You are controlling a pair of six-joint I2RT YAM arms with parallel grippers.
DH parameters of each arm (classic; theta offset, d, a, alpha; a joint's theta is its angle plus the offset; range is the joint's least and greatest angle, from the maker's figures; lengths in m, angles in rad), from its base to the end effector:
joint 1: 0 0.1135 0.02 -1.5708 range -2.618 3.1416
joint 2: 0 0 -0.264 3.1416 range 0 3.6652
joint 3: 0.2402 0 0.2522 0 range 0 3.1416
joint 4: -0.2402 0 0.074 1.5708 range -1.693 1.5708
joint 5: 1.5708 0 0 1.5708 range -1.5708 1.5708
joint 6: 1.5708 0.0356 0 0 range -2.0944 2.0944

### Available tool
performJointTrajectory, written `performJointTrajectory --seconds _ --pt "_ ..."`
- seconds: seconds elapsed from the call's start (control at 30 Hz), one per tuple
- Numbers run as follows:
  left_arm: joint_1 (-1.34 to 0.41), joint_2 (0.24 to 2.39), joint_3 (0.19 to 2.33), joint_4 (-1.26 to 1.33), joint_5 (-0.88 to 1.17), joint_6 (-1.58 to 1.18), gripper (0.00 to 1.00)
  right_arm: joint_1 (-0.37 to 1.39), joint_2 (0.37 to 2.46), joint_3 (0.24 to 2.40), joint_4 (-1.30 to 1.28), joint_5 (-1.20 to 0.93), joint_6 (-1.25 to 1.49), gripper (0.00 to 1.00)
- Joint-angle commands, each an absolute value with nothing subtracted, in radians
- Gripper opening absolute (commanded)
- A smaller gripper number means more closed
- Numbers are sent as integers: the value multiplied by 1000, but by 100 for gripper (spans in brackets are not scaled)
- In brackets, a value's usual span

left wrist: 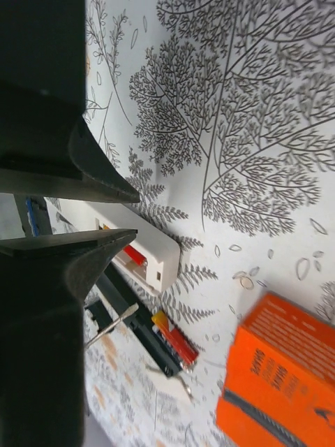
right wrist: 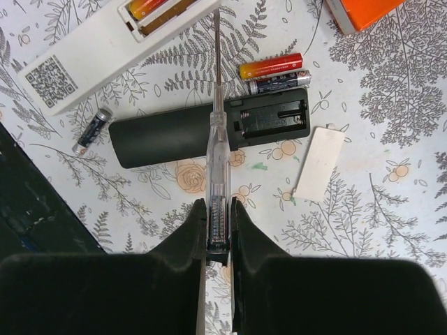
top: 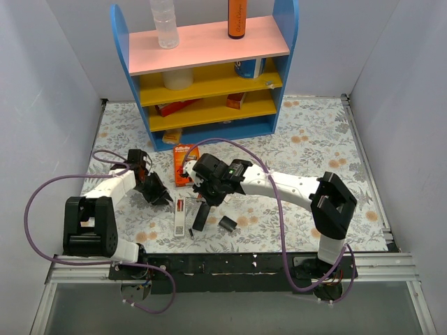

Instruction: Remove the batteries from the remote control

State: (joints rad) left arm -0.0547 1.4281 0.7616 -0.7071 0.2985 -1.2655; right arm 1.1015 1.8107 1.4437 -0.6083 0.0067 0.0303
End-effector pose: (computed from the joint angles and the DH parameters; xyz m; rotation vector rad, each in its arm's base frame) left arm 0.2323 -0.0232 0.1646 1.7065 -2.5459 0.5499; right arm 0.1786 0.3516 0.2473 -1.3265 2.2405 0.4210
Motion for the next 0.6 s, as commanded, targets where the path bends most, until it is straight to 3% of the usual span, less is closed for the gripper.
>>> performJointTrajectory --seconds 0.0,0.23,0.57 --pt "30 1420 796 -651 455 -1224 22 1117 1772 1483 -623 23 -109 1" --pt "38 1437 750 -583 594 -1224 22 1149 1795 1523 -618 84 -253 1" --pt "38 1463 724 -577 522 -1218 16 1215 1839 1526 -611 166 -348 1"
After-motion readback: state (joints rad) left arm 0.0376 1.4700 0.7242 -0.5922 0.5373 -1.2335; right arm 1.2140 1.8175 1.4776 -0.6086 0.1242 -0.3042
